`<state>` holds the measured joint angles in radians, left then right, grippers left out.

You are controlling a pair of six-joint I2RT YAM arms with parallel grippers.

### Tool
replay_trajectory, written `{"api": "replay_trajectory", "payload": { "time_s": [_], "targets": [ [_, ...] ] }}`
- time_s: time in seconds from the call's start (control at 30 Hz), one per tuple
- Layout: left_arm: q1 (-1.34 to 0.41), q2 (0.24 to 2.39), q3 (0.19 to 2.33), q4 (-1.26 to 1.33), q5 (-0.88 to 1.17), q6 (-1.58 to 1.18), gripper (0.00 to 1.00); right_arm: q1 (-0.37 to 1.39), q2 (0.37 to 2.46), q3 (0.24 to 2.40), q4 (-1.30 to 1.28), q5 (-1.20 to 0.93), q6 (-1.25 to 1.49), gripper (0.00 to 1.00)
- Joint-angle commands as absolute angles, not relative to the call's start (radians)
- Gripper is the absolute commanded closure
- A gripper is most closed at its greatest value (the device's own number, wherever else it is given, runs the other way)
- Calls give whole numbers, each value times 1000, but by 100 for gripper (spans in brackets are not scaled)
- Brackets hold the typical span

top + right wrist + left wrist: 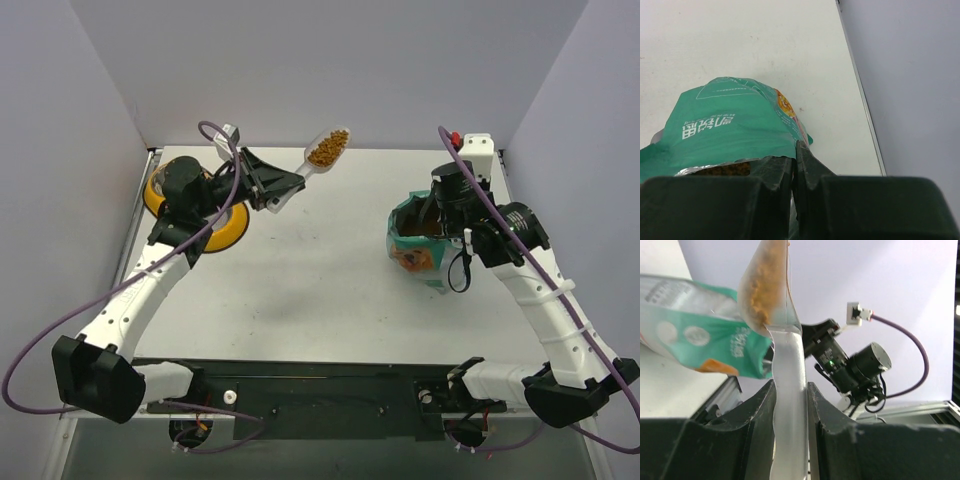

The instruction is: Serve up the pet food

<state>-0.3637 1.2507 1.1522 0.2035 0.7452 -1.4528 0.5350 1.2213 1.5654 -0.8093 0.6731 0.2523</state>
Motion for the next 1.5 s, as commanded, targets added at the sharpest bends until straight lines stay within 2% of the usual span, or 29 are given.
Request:
{"api": "replay_trajectory", "payload": {
  "time_s": [0.0,0.4,0.63,0.87,1.13,1.47],
  "targets": [
    [-272,1282,1128,337,778,-1401,100,517,1174,1580,-899,753,272,100],
    [52,1282,904,529,876,-1433,100,534,1157,1565,-887,747,264,100],
    [164,1241,692,705,842,-1486,100,590,1147,1565,-894,791,239,100],
    [244,1223,585,788,808,-1502,100,638,1144,1546,-881,801,229,100],
    [351,1164,494,724,704,-1491,100,699,1120,1500,-851,808,215,100],
    [376,1269,492,643,643,-1470,100,718,1109,1485,-841,801,219,100]
  ]
}}
